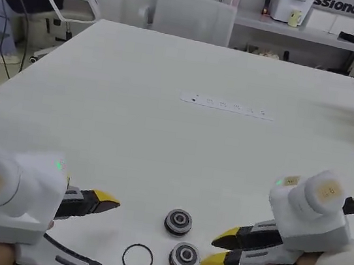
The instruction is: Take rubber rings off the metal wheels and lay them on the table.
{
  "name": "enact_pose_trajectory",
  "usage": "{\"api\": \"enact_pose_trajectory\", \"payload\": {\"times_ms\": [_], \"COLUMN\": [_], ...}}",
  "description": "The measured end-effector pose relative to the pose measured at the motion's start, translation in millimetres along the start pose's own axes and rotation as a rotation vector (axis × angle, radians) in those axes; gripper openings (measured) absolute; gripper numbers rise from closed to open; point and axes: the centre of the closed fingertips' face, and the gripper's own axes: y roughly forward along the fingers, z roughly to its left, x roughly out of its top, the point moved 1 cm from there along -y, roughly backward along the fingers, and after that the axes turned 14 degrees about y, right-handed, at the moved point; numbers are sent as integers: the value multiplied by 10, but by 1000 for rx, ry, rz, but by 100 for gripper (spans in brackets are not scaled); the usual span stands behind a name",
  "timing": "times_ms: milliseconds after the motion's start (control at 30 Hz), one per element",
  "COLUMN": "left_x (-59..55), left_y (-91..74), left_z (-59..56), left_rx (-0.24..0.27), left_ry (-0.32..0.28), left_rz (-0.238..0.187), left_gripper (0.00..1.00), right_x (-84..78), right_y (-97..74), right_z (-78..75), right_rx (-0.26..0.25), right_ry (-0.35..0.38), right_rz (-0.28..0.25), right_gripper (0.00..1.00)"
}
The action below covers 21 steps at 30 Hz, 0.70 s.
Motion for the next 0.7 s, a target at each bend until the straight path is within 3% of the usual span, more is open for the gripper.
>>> {"api": "enact_pose_trajectory", "payload": {"times_ms": [267,700], "left_x": [260,709], "left_y": [-10,216], "left_z": [72,151], "left_rx": [3,-62], "left_ry": [3,160], "left_rz": [-78,-50], "left_gripper": [82,78], "right_x": [-27,11], "right_y": [19,7], "right_z": [-5,6], "right_rx": [3,9], "right_ry": [1,-8], "right_rz": [10,-5], "right_gripper": [26,25]}}
